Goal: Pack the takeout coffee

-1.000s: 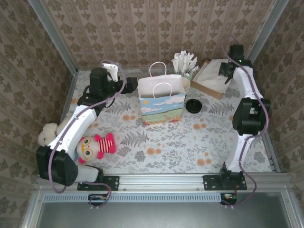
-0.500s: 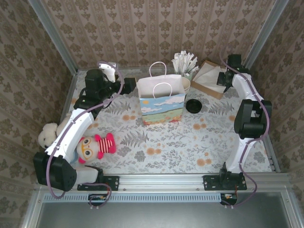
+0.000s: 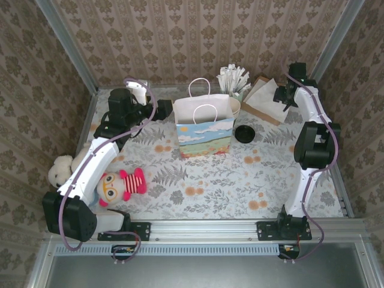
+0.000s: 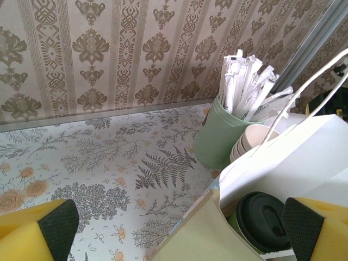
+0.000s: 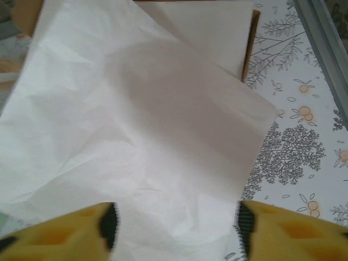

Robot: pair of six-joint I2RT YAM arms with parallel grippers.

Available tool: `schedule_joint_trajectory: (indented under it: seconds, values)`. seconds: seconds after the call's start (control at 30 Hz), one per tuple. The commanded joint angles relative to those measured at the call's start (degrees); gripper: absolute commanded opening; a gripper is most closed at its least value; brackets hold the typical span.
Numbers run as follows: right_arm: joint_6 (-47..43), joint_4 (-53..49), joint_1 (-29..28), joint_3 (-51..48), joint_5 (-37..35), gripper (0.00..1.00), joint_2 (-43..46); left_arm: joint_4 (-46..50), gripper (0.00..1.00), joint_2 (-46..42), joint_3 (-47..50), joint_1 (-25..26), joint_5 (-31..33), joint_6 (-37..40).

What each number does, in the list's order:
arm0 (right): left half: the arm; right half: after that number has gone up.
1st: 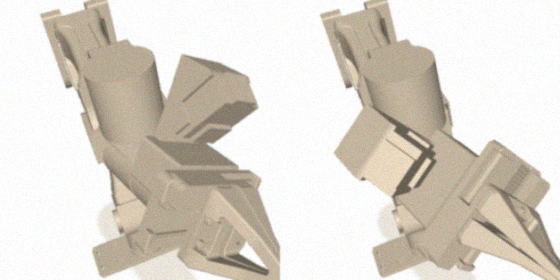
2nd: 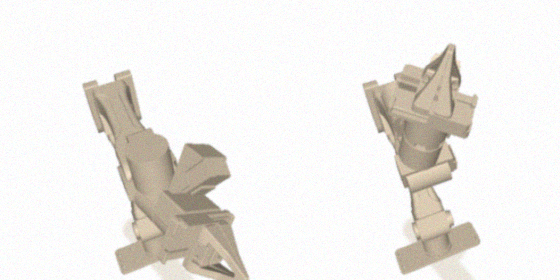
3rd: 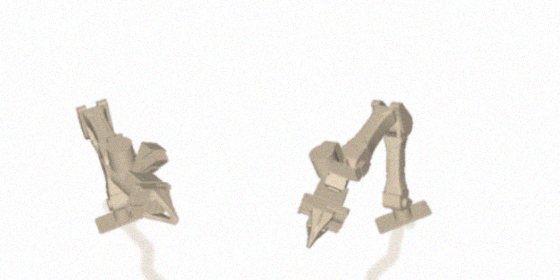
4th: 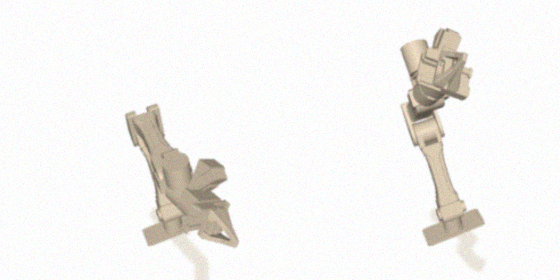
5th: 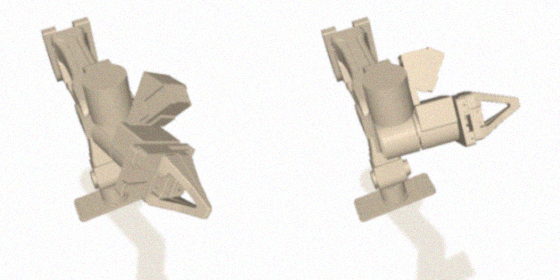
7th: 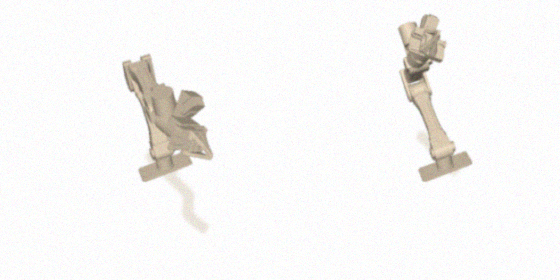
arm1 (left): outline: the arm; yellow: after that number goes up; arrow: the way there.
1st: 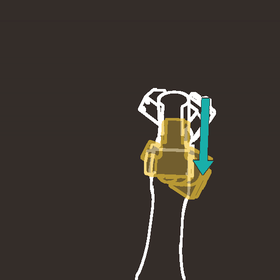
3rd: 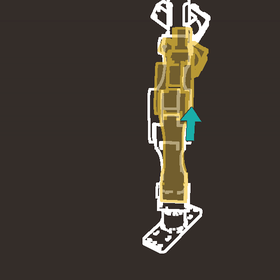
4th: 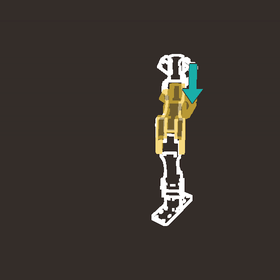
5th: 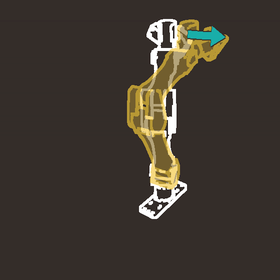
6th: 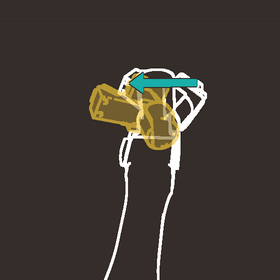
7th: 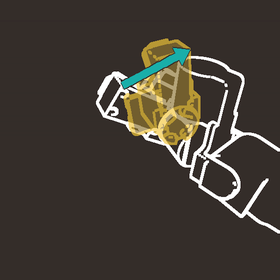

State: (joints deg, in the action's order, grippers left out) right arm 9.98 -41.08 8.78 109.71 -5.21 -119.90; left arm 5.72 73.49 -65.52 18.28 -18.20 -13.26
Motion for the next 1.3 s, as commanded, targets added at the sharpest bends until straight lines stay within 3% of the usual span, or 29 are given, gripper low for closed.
schedule_joint_trajectory:
  seconds: [0.0, 0.07, 0.23, 0.37, 0.6, 0.67, 0.77, 0.93, 1.03, 1.1, 1.13, 1.27]
  values:
    - [2.51, -3.75, -2.4, 5.06, 2.49, 0.76, -1.97, -0.95, 1.0, 0.2, 0.22, 0.02, -0.13, -0.44]
    - [5.14, -2.89, -4.29, 6.67, 1.15, 0.83, -3.81, -0.71, 1.0, 0.59, 0.12, 0.05, 0.26, -0.45]
    - [10.9, -1.27, -6.99, 13.0, -1.87, 0.9, -10.6, -0.1, 1.0, 0.71, 0.12, 0.02, 1.98, -0.89]
    - [13.63, -2.16, -8.21, 20.1, -0.63, 0.9, -16.74, 0.85, 1.0, 0.42, 0.45, -0.03, 3.29, -0.46]
    - [18.46, -6.18, -10.75, 30.79, -8.96, 0.85, -26.6, 1.35, 1.0, 1.55, 0.56, -0.09, 4.22, -0.04]
    - [19.17, -10.04, -11.01, 35.76, -9.9, 0.79, -29.99, 1.92, 1.0, 1.69, 0.29, -0.06, 4.73, 0.4]
    - [18.31, -10.26, -11.62, 36.31, -12.03, 0.57, -30.56, 2.13, 1.0, 1.43, 0.43, -0.19, 5.44, 0.67]
    - [13.98, -5.55, -12.2, 32.44, -14.46, 0.29, -24.57, 2.13, 1.0, 1.72, 0.24, -0.28, 4.66, 0.7]
    - [10.94, -3.98, -12.2, 30.36, -15.22, 0.2, -20.86, 1.78, 1.0, 1.83, 0.44, -0.27, 4.14, 0.28]
    - [9.2, -2.49, -12.2, 28.06, -14.98, 0.04, -18.67, 1.16, 1.0, 1.66, 0.8, -0.27, 3.71, -0.16]
    - [8.55, -1.14, -12.27, 26.16, -14.73, 0.0, -17.45, 0.88, 1.0, 1.5, 1.06, -0.27, 3.61, -0.36]
    - [7.0, 2.86, -12.12, 20.3, -14.28, 0.0, -11.26, 0.83, 1.0, 0.31, 1.31, -0.27, 3.35, -0.63]
